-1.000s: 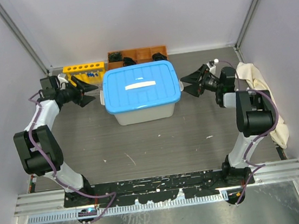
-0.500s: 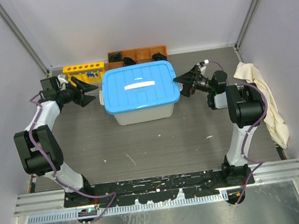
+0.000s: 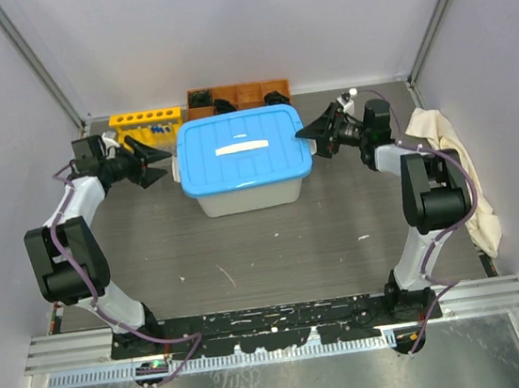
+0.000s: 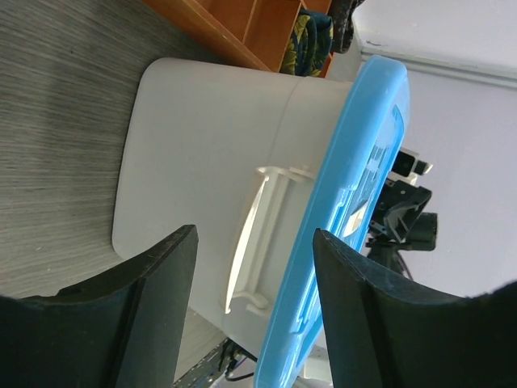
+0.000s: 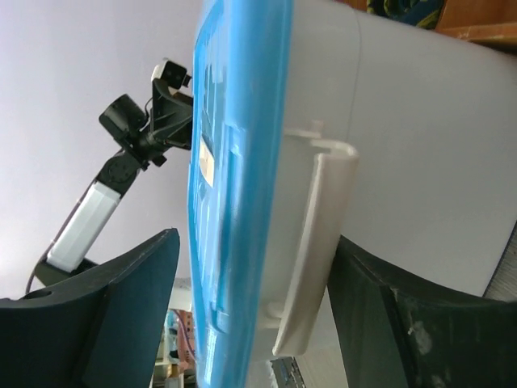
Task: Organize the chemistry lab equipment
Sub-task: Close the lid of the storage box.
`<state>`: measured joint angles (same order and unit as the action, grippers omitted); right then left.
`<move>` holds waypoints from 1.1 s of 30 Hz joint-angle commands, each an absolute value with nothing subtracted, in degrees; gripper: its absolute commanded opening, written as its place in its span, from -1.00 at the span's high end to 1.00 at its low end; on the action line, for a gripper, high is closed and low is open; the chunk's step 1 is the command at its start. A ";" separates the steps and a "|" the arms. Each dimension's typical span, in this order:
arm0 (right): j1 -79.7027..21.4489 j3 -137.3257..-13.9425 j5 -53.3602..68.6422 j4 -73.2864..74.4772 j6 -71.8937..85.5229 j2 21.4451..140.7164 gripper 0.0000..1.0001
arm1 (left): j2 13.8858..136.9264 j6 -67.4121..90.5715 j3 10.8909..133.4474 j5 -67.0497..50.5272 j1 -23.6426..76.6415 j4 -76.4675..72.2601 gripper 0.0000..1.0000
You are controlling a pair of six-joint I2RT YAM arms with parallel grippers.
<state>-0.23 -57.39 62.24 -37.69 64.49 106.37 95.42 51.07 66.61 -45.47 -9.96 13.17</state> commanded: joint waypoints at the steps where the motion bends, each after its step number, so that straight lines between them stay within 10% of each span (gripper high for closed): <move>1: -0.87 -66.02 58.62 -12.42 43.74 99.94 -0.52 | 91.74 48.06 67.05 -47.04 -10.46 14.17 -0.21; 33: -2.07 -67.93 59.30 -7.11 40.99 99.07 -0.43 | 96.64 49.89 60.93 -57.76 -9.90 -6.92 -0.34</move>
